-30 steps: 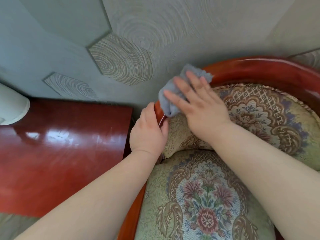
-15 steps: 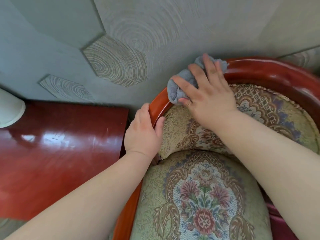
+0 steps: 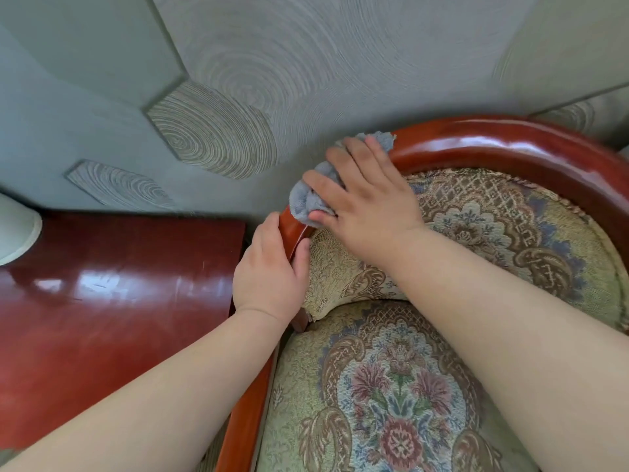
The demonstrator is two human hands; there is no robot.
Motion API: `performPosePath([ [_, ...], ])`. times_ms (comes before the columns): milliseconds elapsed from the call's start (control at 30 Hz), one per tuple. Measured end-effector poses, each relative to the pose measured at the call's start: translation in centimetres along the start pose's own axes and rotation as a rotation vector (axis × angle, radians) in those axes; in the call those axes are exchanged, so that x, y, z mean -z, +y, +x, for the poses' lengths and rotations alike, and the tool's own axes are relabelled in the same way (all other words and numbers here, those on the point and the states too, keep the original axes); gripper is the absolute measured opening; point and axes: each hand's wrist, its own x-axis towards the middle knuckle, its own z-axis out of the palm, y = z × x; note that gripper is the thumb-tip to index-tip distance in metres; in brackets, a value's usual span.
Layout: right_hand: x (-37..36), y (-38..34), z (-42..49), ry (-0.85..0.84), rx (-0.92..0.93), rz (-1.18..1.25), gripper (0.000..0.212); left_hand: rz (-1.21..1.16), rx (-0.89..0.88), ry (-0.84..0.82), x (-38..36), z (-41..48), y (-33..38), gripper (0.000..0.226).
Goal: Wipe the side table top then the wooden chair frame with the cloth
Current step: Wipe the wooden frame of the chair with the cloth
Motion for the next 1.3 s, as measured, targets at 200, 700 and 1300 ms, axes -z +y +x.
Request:
performPosePath([
  [200, 1.4, 5.2, -1.3, 0.047, -0.262, -0.123, 0.055, 0.006, 0.007, -0.007, 0.1, 0.0, -0.2, 0.057],
  [700, 3.0, 8.5, -2.3, -0.020, -0.233, -0.169, 0.060, 0.025, -0.004, -0.006, 0.1, -0.1, -0.2, 0.057],
  [1300, 3.7, 10.9, -3.4, 0.023, -0.384, -0.149, 0.057, 0.275, -0.549, -0.063, 0.1, 10.4, 11.7, 0.056],
])
